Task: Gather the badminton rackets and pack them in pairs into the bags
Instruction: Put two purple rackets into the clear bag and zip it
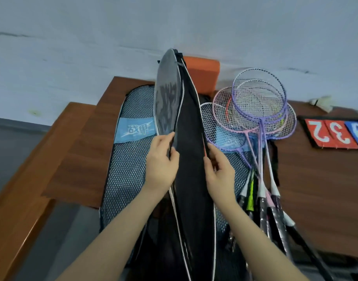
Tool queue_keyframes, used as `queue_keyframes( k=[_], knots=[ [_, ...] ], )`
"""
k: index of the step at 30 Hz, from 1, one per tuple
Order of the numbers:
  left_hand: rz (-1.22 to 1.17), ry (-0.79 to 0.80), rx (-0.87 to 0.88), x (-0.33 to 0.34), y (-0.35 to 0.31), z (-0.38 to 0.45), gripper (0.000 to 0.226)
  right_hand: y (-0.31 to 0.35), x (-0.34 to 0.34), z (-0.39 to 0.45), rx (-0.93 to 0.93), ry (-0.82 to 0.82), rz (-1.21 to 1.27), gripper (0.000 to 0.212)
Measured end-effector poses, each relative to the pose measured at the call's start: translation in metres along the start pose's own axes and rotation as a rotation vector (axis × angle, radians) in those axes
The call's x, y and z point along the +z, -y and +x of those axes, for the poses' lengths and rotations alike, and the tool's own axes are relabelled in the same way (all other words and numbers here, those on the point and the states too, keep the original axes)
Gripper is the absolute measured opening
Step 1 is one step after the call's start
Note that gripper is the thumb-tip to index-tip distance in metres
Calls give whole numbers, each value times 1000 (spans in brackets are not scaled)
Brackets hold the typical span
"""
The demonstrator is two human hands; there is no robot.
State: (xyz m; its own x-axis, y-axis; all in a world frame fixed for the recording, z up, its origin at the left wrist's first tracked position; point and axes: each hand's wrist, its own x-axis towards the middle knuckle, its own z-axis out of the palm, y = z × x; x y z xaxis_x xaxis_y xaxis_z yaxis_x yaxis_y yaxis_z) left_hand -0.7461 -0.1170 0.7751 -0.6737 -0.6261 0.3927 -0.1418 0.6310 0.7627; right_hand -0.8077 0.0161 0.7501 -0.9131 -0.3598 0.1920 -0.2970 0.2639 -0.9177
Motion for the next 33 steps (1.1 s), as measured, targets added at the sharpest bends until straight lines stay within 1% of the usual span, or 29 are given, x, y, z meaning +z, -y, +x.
queue_keyframes(
  k=[7, 10, 14, 17, 20, 21, 23, 25, 27, 29, 31, 33],
  knots=[
    [25, 129, -207, 69, -34, -29, 43, -59, -59, -2, 100, 106, -105, 38],
    [18, 97, -193, 82, -47, -35, 39, -76, -78, -2, 136, 127, -111, 36],
    [-25, 55, -161, 92, -53, -37, 39, -89, -105, 12, 162, 36, -130, 28],
    [-35, 62, -178, 100, -50, -34, 39, -103, -128, 23, 181, -57, -243, 29],
    [-34, 102, -198, 110, -46, -33, 40, -123, -147, 30, 256, -164, -378, 31],
    [-34, 116, -208, 113, -46, -33, 40, -129, -152, 32, 293, -163, -431, 33],
    [-31, 139, -224, 120, -44, -34, 41, -139, -158, 36, 383, -88, -500, 39],
    [-23, 157, -237, 124, -42, -35, 41, -143, -159, 37, 435, -28, -493, 42],
    [-16, 172, -247, 125, -41, -35, 40, -142, -157, 37, 400, -47, -550, 42],
    [-6, 187, -238, 124, -39, -34, 40, -135, -152, 38, 306, -78, -668, 39],
    [-5, 201, -236, 125, -38, -33, 41, -131, -144, 40, 261, -31, -751, 35],
    [-11, 209, -251, 127, -38, -33, 41, -131, -137, 41, 265, 13, -776, 24]
  ],
)
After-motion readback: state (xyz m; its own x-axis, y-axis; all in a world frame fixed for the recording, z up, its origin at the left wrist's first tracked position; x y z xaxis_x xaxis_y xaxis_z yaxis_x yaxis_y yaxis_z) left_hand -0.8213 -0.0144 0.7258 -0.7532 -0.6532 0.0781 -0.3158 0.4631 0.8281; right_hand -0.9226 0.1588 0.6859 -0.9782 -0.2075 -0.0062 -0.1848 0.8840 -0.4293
